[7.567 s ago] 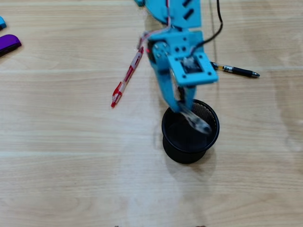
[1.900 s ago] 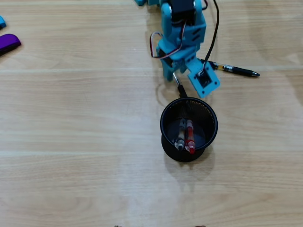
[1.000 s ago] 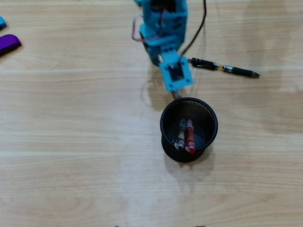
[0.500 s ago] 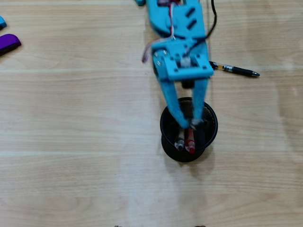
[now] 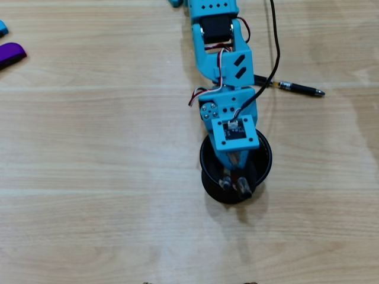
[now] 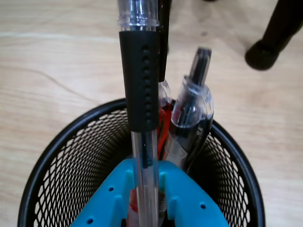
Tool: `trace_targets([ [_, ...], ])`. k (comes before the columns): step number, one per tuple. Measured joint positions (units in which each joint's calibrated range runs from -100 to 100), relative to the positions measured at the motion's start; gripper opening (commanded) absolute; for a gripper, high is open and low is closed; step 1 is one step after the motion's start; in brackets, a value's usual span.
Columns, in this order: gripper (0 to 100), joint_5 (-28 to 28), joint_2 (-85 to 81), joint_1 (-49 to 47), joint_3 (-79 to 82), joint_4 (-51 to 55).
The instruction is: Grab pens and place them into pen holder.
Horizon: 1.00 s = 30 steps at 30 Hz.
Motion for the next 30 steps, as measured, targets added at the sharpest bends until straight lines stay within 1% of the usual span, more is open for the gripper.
trace_targets([
  [2, 7, 2.24, -1.44, -0.17, 0.00, -0.17],
  [8, 9, 6.68, -8.55, -0.17, -1.06, -0.17],
  [14, 9, 7.46, -13.03, -0.08, 2.21, -0.17],
  [16, 12, 8.40, -14.30, -0.25, 3.54, -0.09],
  [18, 15, 11.27, -17.44, -1.27, 3.81, 2.93],
  [20, 15, 16.59, -21.84, -3.63, 3.19, 10.94],
  [22, 15, 22.85, -26.15, -6.84, 1.33, 23.86],
  [24, 15, 28.74, -28.86, -9.71, 0.71, 40.74],
  [25, 15, 30.20, -28.86, -10.98, 0.89, 49.61],
  [26, 15, 30.05, -27.34, -12.92, 2.48, 65.63],
  [27, 15, 29.99, -26.91, -13.59, 3.01, 71.66],
  [28, 15, 30.05, -26.32, -14.27, 3.54, 75.28],
  [29, 15, 30.99, -22.26, -16.29, 4.87, 75.37],
  [30, 15, 31.25, -20.65, -17.05, 5.40, 72.52],
])
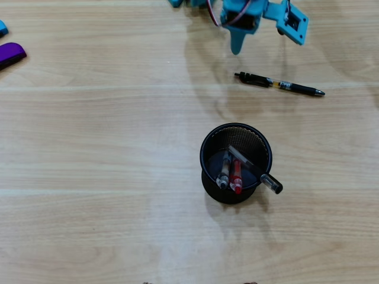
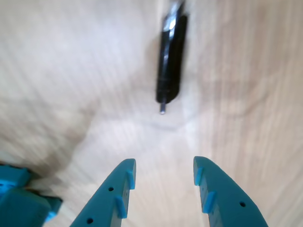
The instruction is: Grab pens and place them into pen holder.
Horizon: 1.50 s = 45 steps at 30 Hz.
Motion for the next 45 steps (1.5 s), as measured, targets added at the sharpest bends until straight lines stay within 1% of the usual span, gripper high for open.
trace_targets([
  [1, 15, 0.57, 1.18, -0.17, 0.80, -1.89],
  [4, 15, 1.20, 5.84, -2.87, 2.48, -12.23],
  [7, 15, 1.41, 8.38, -3.71, 2.48, -16.88],
  [18, 14, 1.67, 16.34, -4.81, 2.57, -18.00],
  [22, 14, 1.67, 18.20, -4.81, 2.57, -21.36],
  [23, 10, 1.67, 18.71, -4.81, 2.57, -22.48],
  [25, 2, 0.99, 19.64, -4.81, 2.57, -24.12],
  [32, 2, -6.36, 20.48, -4.90, 2.39, -24.12],
  [34, 2, -7.56, 20.40, -4.90, 1.95, -24.12],
  [36, 2, -7.98, 19.55, -4.90, -0.18, -24.12],
  [39, 2, -8.24, 14.56, -4.47, -7.53, -24.12],
  [42, 2, -8.56, 9.48, -2.70, -15.67, -24.12],
  [45, 2, -9.29, 7.45, -0.59, -20.01, -24.03],
])
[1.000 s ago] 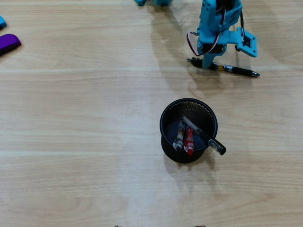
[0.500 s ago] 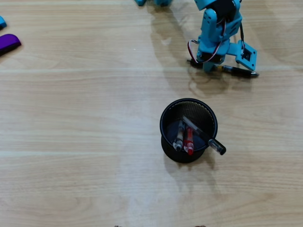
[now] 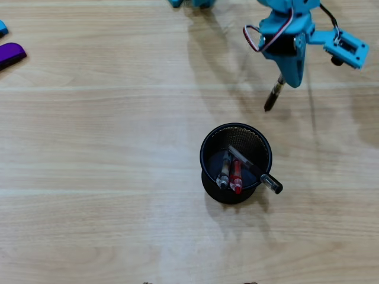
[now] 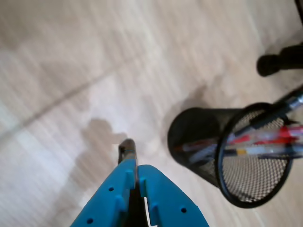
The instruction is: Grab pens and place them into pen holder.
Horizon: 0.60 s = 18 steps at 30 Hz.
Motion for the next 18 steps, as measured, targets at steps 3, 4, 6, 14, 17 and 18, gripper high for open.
trace_targets([
  [3, 2, -1.51, -0.59, 2.62, -1.15, 0.09],
  [4, 2, -2.03, -0.59, 3.38, -1.24, 0.69],
  [6, 2, -2.76, -0.59, 4.39, -1.33, 2.15],
  [14, 8, -3.18, -0.59, 4.47, -1.51, 3.36],
  [17, 23, -3.18, -0.68, 4.73, 4.78, 3.19],
  [18, 24, -3.18, 0.34, 4.90, 8.23, 3.19],
])
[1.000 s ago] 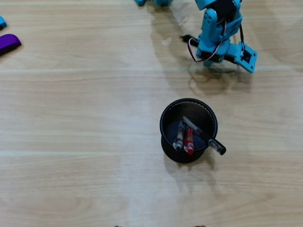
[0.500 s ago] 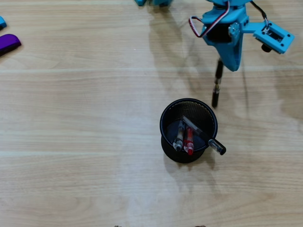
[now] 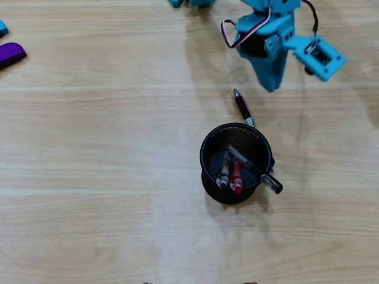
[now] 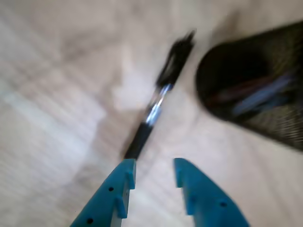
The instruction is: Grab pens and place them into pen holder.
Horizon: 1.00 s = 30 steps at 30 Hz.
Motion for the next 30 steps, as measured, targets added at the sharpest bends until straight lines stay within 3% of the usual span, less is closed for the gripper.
trace_targets([
  [4, 20, -0.73, 4.32, 0.51, 10.00, -1.03],
  [10, 18, -5.95, 8.13, 1.52, 10.45, -4.31],
  [25, 17, -6.78, 12.87, 1.52, 10.36, -7.58],
  [27, 14, -6.78, 14.39, 1.52, 10.36, -7.75],
  [29, 1, -6.83, 15.07, 1.60, 10.36, -8.18],
  [30, 1, -6.83, 15.32, 1.60, 10.27, -8.70],
])
